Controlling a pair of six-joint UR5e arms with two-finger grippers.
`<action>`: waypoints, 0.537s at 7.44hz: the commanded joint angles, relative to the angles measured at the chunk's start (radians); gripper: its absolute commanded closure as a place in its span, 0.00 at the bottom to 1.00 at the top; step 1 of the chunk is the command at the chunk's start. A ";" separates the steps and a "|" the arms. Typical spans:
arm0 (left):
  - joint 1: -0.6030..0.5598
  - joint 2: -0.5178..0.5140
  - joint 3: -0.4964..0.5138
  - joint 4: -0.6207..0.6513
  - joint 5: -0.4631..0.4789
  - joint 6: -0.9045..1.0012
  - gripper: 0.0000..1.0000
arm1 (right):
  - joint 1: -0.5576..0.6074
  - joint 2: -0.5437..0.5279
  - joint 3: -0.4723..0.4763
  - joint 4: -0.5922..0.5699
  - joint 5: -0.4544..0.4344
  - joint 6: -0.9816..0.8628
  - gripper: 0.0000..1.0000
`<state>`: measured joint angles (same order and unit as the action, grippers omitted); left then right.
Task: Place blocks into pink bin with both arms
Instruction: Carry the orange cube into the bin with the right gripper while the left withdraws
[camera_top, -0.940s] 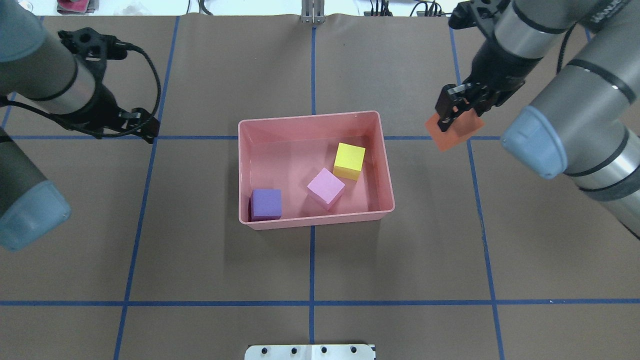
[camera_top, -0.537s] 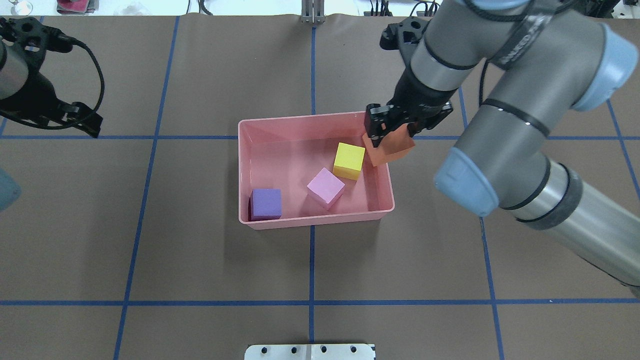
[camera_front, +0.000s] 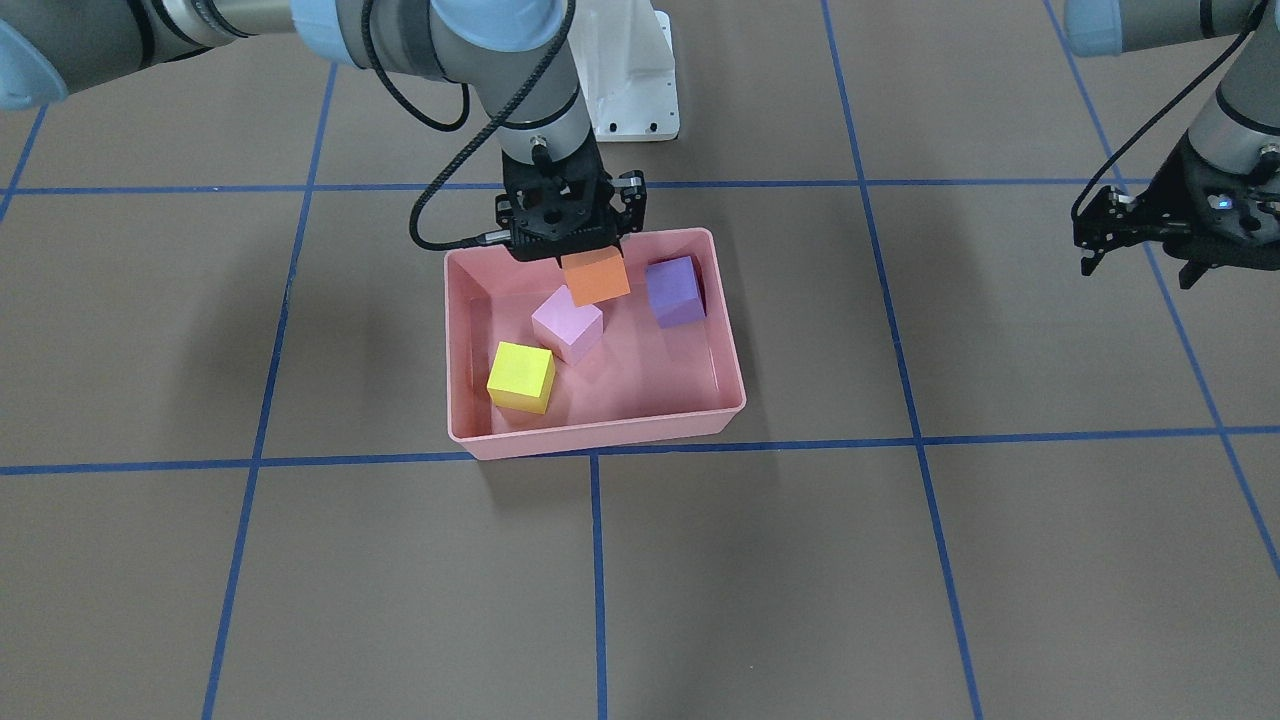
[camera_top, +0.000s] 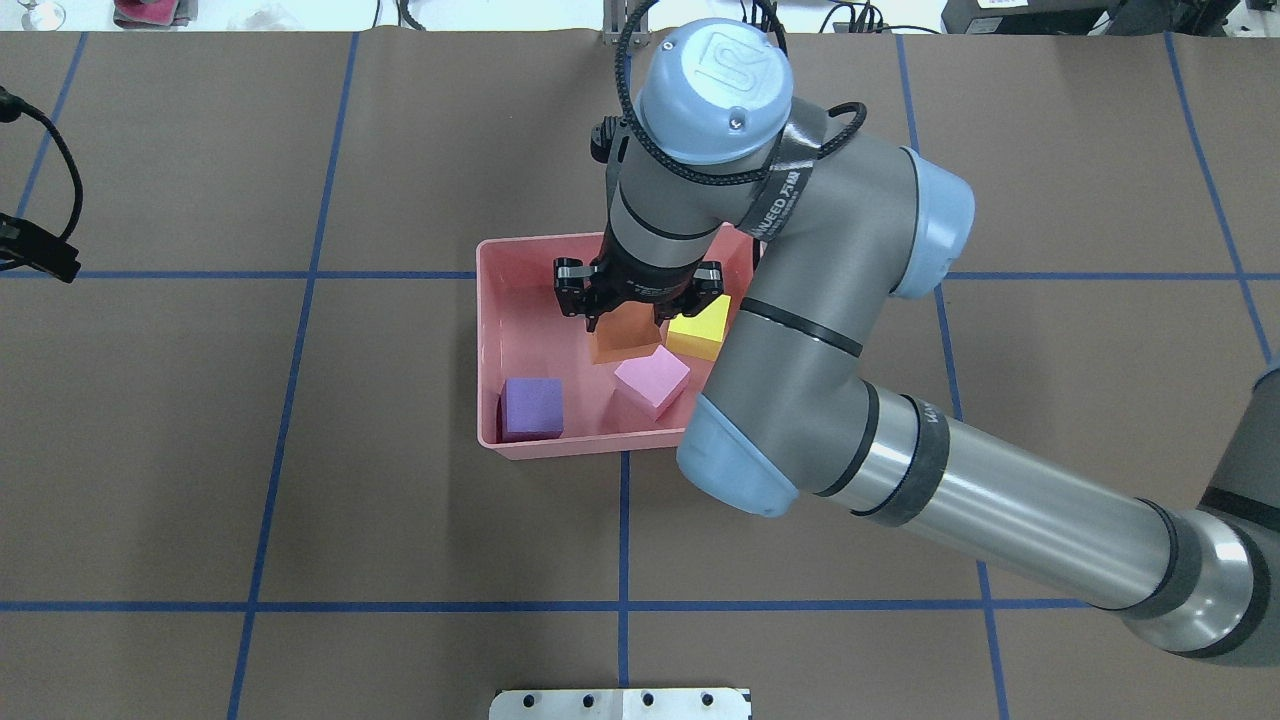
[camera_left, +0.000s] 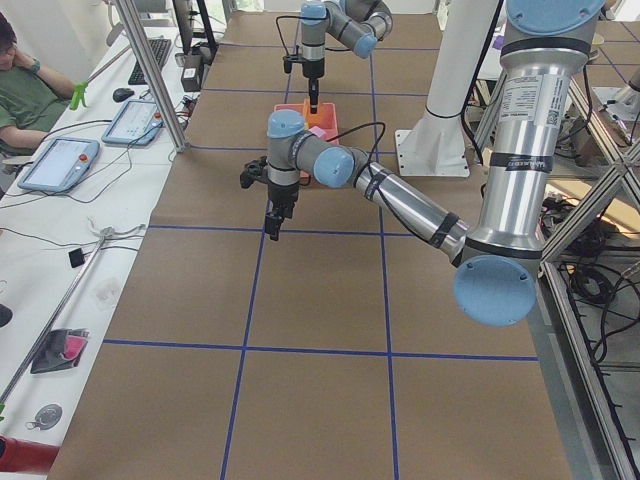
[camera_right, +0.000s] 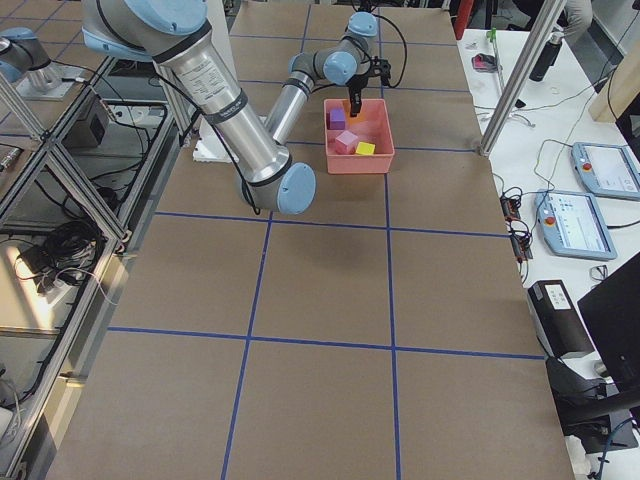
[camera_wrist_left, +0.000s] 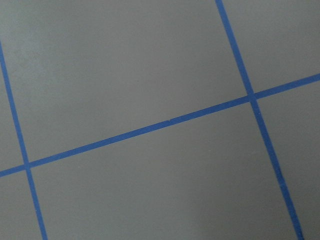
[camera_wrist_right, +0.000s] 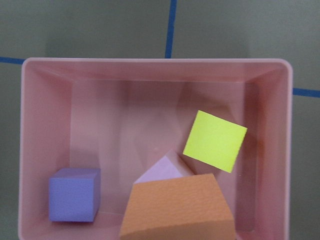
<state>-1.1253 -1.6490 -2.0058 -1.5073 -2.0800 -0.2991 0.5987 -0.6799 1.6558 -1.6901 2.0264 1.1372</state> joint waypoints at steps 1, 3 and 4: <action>-0.005 0.035 0.010 -0.053 0.000 0.009 0.00 | -0.007 0.042 -0.117 0.105 -0.008 0.012 0.86; -0.007 0.035 0.013 -0.053 0.000 -0.006 0.00 | -0.007 0.025 -0.125 0.150 -0.008 -0.013 0.00; -0.007 0.037 0.025 -0.053 0.001 -0.009 0.00 | -0.007 -0.001 -0.096 0.148 -0.011 -0.069 0.00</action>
<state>-1.1314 -1.6139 -1.9910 -1.5591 -2.0798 -0.3030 0.5922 -0.6577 1.5390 -1.5499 2.0177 1.1155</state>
